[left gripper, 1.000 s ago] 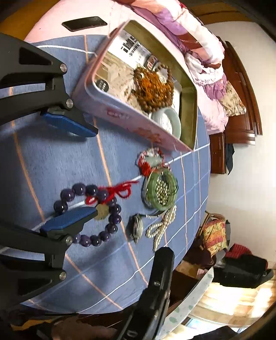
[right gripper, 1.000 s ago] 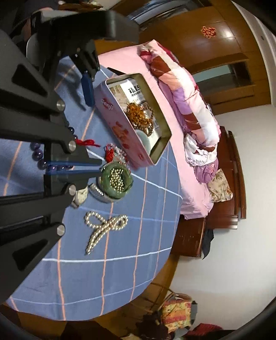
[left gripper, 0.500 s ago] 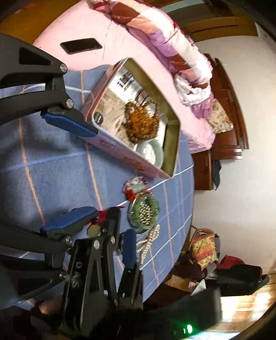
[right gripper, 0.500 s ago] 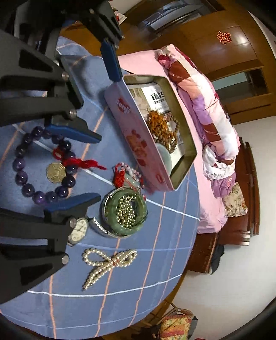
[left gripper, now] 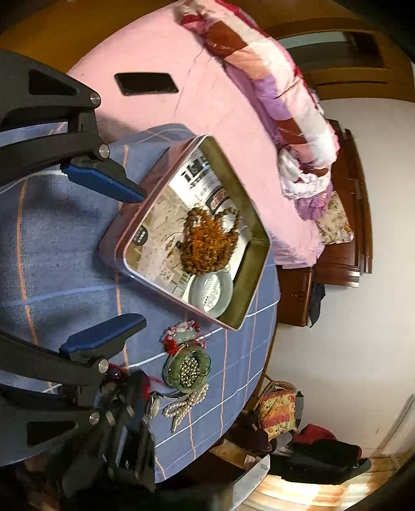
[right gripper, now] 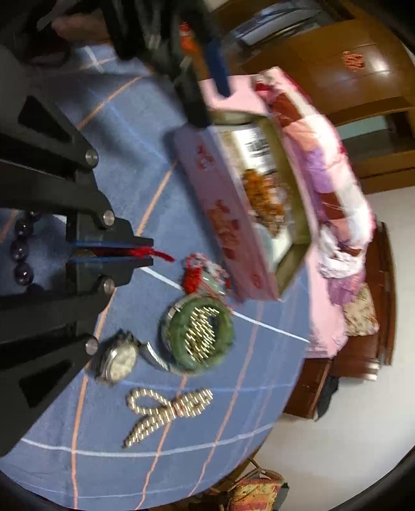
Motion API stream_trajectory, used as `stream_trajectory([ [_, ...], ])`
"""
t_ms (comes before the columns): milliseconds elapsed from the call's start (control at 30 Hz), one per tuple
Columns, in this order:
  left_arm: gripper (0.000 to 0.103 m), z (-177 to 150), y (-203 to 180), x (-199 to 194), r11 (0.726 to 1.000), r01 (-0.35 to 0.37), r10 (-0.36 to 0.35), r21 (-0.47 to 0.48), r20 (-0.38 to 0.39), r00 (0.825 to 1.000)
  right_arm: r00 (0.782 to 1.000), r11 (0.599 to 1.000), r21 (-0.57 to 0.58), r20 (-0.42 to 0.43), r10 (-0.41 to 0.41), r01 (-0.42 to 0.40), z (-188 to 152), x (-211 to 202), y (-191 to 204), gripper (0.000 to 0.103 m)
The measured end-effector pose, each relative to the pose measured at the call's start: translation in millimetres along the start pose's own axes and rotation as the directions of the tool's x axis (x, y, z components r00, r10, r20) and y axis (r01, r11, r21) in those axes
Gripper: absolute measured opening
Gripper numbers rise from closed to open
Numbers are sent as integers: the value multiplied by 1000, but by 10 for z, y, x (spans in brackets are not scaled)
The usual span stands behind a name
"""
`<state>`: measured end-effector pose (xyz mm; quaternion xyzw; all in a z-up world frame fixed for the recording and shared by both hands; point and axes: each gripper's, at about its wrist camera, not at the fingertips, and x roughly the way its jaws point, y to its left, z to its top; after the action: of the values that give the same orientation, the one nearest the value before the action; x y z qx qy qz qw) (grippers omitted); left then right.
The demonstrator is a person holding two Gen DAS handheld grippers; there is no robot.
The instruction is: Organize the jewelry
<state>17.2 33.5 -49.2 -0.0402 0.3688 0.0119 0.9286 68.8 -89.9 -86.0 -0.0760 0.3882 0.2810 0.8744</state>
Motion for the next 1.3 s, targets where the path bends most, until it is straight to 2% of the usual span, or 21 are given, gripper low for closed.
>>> stream_trajectory([
  [133,72,-8,-42,-6,1000,18,-18,0,-2,1000,995,998,65,95,-31,25,-12,-421,-200,5],
  [267,73,-34,-201,-31,998,40,-40,38,-8,999,987,993,109,151,-58,41,-21,-726,-347,5],
  [500,73,-57,-582,-77,983,86,-86,160,-6,996,982,989,135,165,-90,68,-55,-839,-454,5],
  [600,73,-88,-755,62,969,127,-116,210,-65,991,984,986,149,152,-97,74,-127,-797,-509,5],
  [767,73,-202,-961,394,954,164,-118,252,-188,975,986,981,185,142,-91,64,-235,-765,-593,5],
  [833,68,-229,-988,478,952,177,-122,249,-223,967,986,980,188,143,-88,60,-258,-774,-612,5],
  [867,54,-226,-1004,467,949,181,-126,258,-216,968,986,980,190,144,-86,58,-253,-774,-615,5],
  [900,22,-227,-1031,448,941,203,-146,272,-214,966,986,980,190,145,-84,56,-260,-773,-612,5],
  [933,14,-226,-1061,436,933,213,-153,289,-217,964,986,980,191,148,-82,53,-256,-772,-608,5],
  [1033,13,-201,-1063,359,931,224,-172,288,-195,966,984,981,189,159,-79,48,-245,-791,-592,5],
  [1300,13,175,-823,-135,944,217,-215,249,-35,976,978,984,170,190,-84,52,-88,-875,-560,5],
])
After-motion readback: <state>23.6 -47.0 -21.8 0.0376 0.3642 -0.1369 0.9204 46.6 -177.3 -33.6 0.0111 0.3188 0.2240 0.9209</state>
